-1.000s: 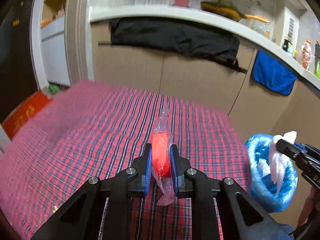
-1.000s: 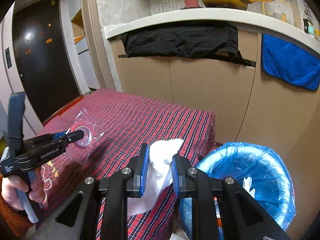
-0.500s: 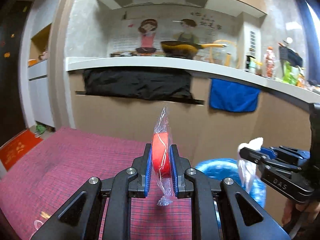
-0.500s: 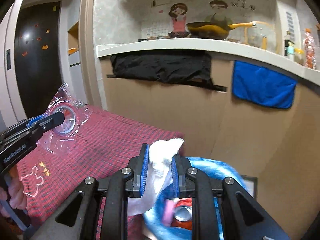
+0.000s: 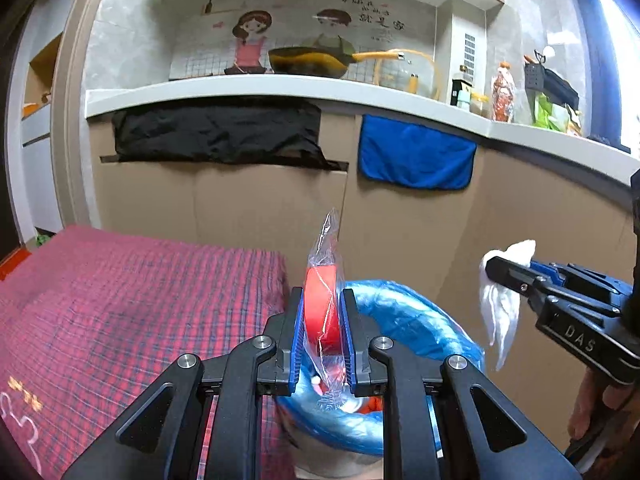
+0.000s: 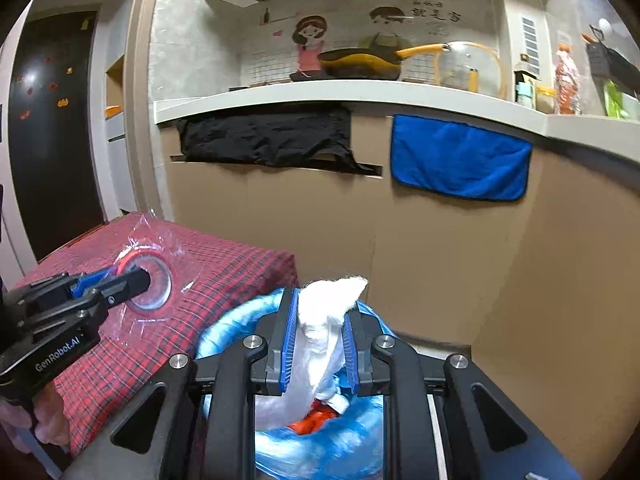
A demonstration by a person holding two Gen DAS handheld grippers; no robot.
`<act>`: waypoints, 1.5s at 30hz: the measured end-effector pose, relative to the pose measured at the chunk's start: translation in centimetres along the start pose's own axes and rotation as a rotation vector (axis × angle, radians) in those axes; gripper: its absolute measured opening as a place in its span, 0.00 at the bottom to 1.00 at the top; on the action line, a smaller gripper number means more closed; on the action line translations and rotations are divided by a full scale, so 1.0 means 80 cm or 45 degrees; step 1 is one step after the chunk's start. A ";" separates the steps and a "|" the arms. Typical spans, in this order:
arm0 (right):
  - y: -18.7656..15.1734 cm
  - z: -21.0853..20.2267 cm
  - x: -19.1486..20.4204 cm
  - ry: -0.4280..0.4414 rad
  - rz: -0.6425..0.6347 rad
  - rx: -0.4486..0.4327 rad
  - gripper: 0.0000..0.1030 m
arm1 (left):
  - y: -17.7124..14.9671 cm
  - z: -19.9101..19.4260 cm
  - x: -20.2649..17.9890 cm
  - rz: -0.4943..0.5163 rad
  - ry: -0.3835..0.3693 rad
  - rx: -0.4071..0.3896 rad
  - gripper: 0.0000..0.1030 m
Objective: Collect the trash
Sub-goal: 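Carry the bagged tape roll and white tissue over the blue bin, then open both tools to drop the tape roll and tissue into the bin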
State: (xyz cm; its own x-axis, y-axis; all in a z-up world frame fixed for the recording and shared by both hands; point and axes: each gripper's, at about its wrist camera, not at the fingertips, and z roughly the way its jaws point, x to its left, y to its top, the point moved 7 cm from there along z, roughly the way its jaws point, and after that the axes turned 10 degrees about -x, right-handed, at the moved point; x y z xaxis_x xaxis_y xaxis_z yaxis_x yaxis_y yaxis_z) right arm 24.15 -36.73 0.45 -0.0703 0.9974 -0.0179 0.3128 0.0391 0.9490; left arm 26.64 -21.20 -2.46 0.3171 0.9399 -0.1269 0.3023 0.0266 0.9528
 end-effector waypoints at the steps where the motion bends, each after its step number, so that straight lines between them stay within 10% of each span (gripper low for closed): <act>1: -0.002 0.002 -0.004 0.000 0.007 0.000 0.18 | -0.003 0.003 -0.004 0.000 0.001 0.002 0.17; 33: -0.108 0.092 -0.025 0.076 0.139 0.154 0.23 | -0.090 0.101 -0.009 -0.029 0.038 0.158 0.24; 45: -0.100 0.057 -0.009 0.011 0.154 0.153 0.39 | -0.057 0.042 0.022 -0.073 0.048 0.071 0.36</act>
State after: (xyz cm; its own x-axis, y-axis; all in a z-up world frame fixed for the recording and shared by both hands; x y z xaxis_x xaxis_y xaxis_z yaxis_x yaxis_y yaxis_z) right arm 26.00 -37.49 -8.59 -0.0335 0.9947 0.0972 0.4302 -0.0734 0.8997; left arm 28.87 -20.82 -7.96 0.2641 0.9495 -0.1695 0.3689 0.0630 0.9273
